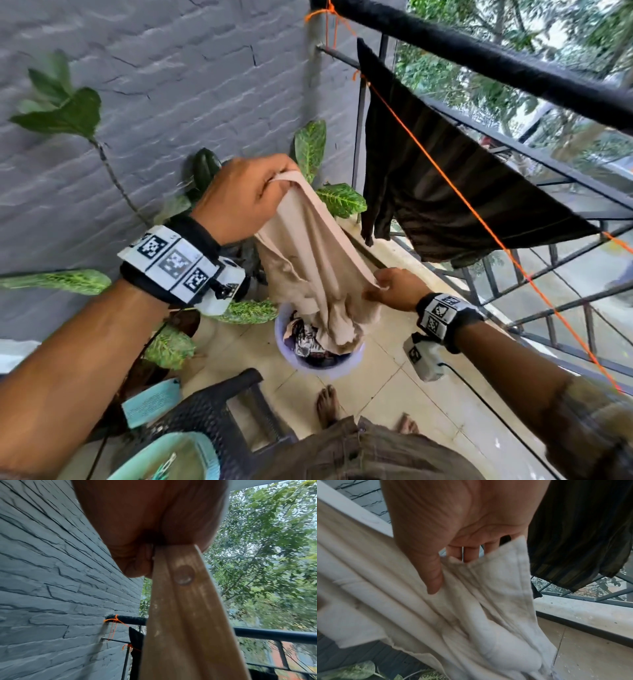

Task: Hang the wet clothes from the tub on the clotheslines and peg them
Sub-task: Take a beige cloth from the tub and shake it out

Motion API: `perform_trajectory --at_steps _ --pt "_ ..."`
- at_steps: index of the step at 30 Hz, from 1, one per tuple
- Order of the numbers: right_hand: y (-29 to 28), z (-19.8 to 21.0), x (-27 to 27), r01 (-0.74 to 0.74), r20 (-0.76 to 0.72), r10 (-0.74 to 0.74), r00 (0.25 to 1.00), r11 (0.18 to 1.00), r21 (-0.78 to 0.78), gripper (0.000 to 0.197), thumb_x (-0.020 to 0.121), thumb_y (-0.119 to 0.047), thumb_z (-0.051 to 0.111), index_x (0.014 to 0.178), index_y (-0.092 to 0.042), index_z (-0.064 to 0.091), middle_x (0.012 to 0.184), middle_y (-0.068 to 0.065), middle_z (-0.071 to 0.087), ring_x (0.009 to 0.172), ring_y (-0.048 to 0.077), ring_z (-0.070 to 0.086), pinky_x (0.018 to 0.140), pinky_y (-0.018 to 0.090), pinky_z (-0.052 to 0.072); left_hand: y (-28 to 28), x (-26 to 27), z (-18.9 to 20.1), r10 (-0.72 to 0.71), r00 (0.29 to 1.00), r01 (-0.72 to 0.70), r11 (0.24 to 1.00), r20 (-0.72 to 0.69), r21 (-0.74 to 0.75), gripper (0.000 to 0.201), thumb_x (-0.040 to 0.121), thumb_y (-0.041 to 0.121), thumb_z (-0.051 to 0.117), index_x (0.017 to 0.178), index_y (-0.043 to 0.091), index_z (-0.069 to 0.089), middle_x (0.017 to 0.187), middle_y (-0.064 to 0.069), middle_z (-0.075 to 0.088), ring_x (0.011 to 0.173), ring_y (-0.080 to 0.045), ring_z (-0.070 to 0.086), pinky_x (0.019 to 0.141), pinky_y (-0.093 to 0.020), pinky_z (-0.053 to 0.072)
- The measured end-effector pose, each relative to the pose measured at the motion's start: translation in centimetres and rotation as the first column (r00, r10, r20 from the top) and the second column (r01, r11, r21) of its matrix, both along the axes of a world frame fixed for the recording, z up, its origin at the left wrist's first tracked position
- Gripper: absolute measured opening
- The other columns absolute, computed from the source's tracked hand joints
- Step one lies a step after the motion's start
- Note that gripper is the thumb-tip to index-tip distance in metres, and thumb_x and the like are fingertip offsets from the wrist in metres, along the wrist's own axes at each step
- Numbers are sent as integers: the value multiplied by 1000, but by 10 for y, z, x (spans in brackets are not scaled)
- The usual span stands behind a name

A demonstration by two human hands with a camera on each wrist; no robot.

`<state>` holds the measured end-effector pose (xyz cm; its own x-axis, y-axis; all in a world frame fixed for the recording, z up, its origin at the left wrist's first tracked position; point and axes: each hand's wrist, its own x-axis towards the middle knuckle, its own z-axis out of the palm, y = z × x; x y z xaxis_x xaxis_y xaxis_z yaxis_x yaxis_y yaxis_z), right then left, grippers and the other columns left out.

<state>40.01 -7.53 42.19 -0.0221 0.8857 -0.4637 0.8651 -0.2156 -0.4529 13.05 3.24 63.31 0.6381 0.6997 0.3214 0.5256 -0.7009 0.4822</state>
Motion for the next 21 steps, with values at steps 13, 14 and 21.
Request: perform_trajectory --at_steps 13,14,21 --pt "9 32 0 -304 55 303 951 952 12 26 98 -27 54 107 -5 67 105 19 68 98 34 63 80 31 44 28 -67 -59 434 896 -422 898 94 -125 16 96 23 48 88 32 58 85 -5 63 79 -19 56 63 -29 36" --pt "11 40 4 -292 74 290 954 956 16 28 98 -28 54 105 -3 65 105 21 66 98 35 62 80 34 43 26 -74 -75 459 885 -445 883 73 -152 16 96 24 47 88 34 57 86 -6 64 80 -23 57 65 -31 40" --pt "35 86 -2 -60 -159 75 984 993 101 41 95 -42 59 79 -4 60 76 10 58 68 16 55 65 30 48 -1 -61 -158 360 925 -377 832 -123 -407 29 91 25 45 113 21 63 111 -11 69 103 -31 64 93 -48 50"
